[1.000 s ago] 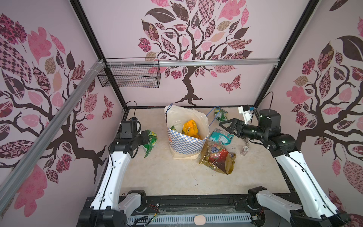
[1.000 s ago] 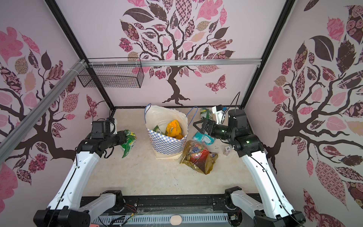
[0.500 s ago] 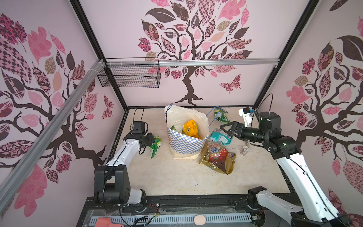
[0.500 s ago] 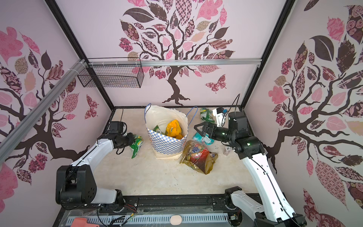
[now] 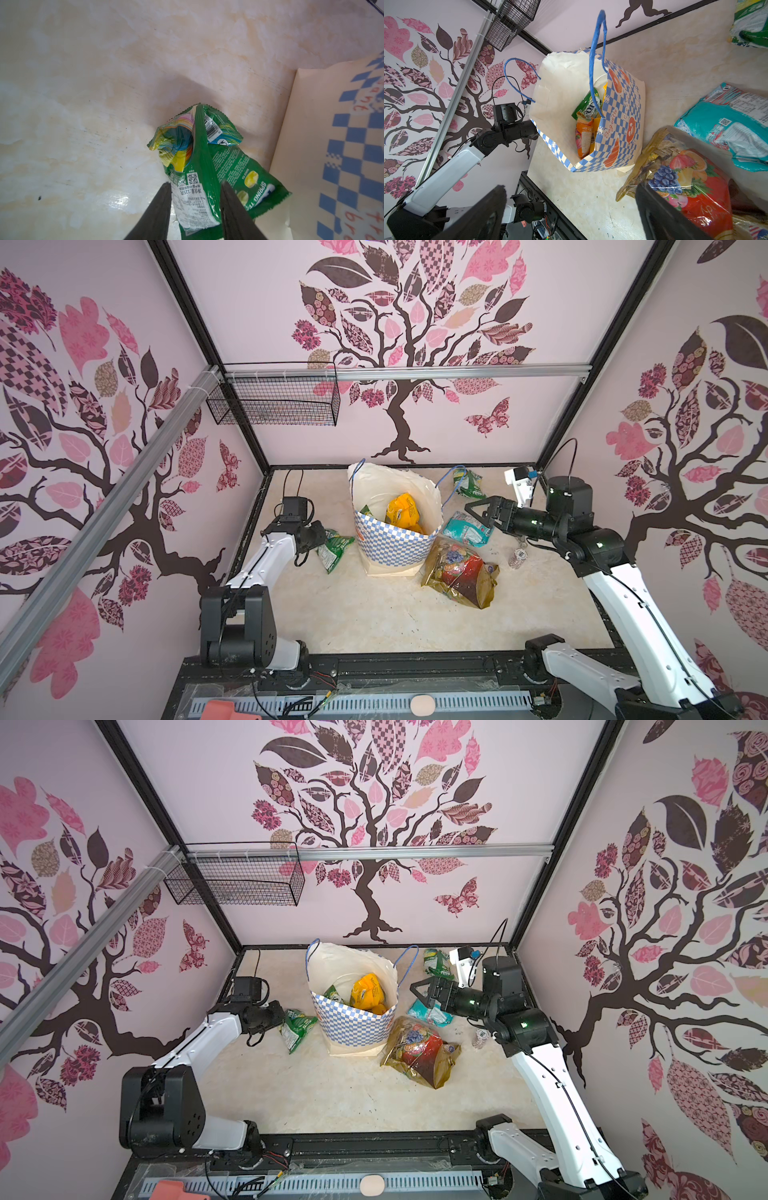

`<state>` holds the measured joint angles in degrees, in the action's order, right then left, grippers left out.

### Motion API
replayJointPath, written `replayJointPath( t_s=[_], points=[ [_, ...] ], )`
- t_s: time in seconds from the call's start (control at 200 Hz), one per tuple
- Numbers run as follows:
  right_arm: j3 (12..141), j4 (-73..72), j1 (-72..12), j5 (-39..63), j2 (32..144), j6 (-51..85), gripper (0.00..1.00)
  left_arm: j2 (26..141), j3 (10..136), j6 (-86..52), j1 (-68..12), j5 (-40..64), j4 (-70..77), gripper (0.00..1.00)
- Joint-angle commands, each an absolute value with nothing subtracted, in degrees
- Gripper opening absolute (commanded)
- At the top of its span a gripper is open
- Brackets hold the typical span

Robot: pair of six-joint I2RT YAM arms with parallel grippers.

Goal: Take the snacks out of the paper bag
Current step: Place the snack at the middle-left of the table, then pick up the snack from the paper bag.

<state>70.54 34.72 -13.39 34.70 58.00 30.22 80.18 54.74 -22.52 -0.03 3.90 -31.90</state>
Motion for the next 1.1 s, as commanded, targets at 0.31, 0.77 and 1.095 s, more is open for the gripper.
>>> replayJointPath(
  t_s=[0.31,0.77,1.095],
  points=[
    [71.8,32.5,-13.6,35.9,57.7,29.8,1.0,62.3,74.0,-25.2,-0.9,18.2,-35.9,0.63],
    [71.7,32.9,-13.6,36.9,57.7,29.2,1.0,68.7,94.1,-16.0,-29.1,12.5,-40.0,0.79],
    [72.0,34.6,-13.6,37.1,57.6,28.3,1.0,80.3,98.3,-12.0,-38.2,4.5,-47.1,0.82]
  ],
)
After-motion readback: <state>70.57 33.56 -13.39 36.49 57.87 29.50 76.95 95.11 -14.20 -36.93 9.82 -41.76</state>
